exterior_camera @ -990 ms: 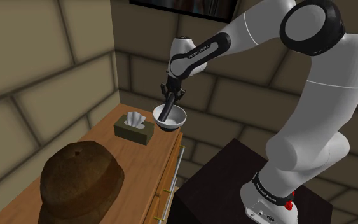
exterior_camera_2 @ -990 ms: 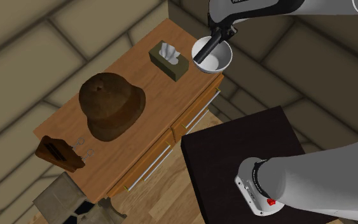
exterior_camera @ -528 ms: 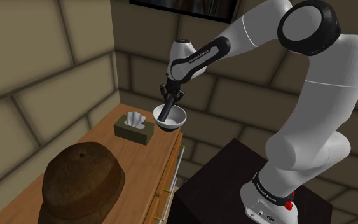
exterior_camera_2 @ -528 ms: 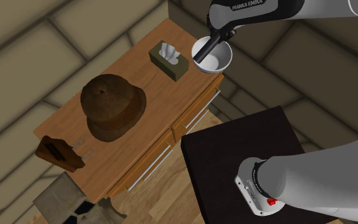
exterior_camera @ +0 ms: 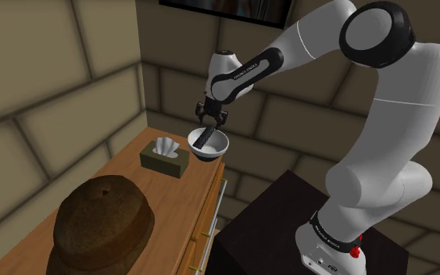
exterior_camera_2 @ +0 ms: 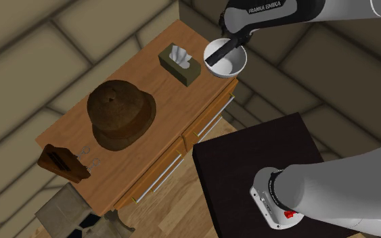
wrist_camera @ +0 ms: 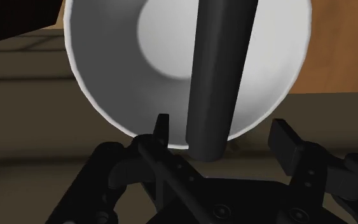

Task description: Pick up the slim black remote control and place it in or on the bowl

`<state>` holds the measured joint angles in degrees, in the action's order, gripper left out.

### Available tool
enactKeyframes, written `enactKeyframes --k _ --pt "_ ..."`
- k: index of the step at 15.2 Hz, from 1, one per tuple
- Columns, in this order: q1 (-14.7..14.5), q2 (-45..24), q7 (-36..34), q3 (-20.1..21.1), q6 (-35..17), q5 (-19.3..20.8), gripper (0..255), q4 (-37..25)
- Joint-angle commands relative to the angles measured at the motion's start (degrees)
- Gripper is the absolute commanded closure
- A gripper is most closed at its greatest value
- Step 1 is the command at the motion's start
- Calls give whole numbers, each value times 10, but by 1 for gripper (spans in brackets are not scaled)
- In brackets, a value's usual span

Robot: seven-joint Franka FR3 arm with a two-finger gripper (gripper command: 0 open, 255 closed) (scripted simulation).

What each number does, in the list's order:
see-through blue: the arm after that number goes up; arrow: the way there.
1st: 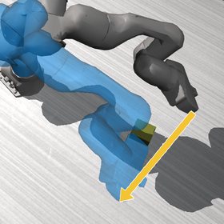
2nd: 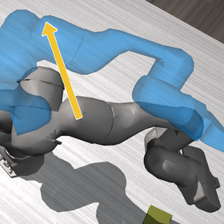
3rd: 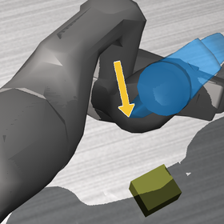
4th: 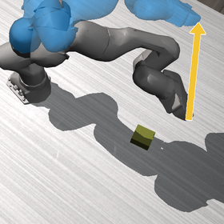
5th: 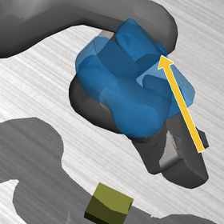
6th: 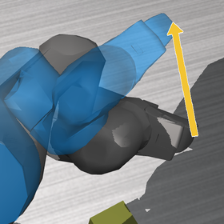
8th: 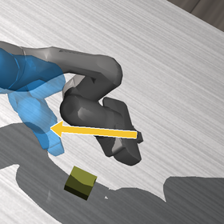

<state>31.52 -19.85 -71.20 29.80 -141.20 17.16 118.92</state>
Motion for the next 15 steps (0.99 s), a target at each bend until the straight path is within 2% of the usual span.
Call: enactKeyframes --k 1,2,3,4,7,8,15 --pt "6 -55 63 -16 -7 6 0 6" --pt "5 -64 65 -19 -2 9 0 -9" --pt "-14 -84 40 -24 -5 25 0 -21" --pt "20 -35 58 9 16 -2 0 3" --pt "54 5 75 49 61 -28 0 -3" --pt "59 16 81 54 73 -37 0 -5" --pt "61 16 81 56 73 -36 0 -5"
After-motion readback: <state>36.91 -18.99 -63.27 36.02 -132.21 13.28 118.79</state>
